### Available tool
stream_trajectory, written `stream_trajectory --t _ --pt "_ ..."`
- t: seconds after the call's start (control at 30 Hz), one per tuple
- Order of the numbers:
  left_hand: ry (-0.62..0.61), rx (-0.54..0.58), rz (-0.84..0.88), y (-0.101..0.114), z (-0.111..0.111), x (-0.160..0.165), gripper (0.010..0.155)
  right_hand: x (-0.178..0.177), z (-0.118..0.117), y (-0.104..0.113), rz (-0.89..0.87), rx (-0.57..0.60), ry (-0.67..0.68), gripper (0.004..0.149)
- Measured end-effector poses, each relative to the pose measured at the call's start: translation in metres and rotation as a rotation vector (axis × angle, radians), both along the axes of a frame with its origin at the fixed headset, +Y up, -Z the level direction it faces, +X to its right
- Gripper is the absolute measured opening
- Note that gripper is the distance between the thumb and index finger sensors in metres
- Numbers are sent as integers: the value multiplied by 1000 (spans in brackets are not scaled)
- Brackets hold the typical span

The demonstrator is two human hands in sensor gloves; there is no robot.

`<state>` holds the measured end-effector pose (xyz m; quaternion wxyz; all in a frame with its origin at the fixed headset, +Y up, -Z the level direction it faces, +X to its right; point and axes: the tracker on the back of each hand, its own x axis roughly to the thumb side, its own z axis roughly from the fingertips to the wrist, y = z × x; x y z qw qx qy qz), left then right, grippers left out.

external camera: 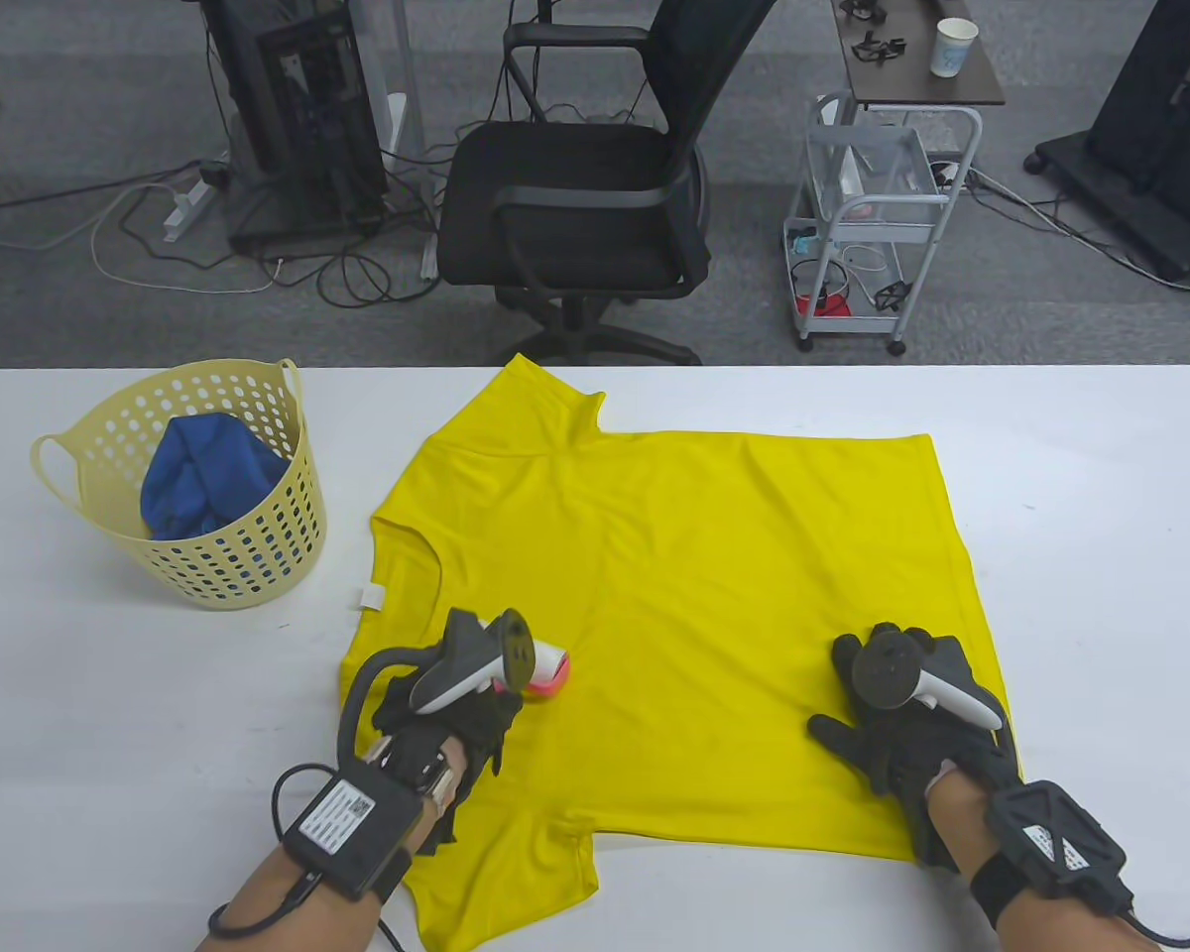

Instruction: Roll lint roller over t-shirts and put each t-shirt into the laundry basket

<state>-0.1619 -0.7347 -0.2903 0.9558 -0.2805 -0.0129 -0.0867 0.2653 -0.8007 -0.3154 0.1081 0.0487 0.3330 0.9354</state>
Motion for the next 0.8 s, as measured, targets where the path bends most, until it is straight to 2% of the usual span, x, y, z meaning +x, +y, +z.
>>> stream_trajectory --t 0.1,0.23,0.33,0.43,0.5,0.6,0.73,0.8 --pt "-18 10 -26 0 29 -10 68 0 0 0 -1 0 0 91" --pt "-41 53 -112 0 40 -8 68 0 0 0 2 1 0 91" --pt "-23 56 -70 7 32 -6 68 0 0 0 2 1 0 91" --pt "-13 72 -30 24 19 5 69 0 0 0 2 1 0 91" --pt "-43 136 18 35 14 19 71 0 0 0 2 1 0 91" --pt "-130 123 143 46 10 50 76 0 0 0 2 1 0 91" --pt "-219 99 218 41 5 93 72 0 0 0 2 1 0 91" --pt "-231 86 243 29 -5 116 72 0 0 0 2 1 0 91"
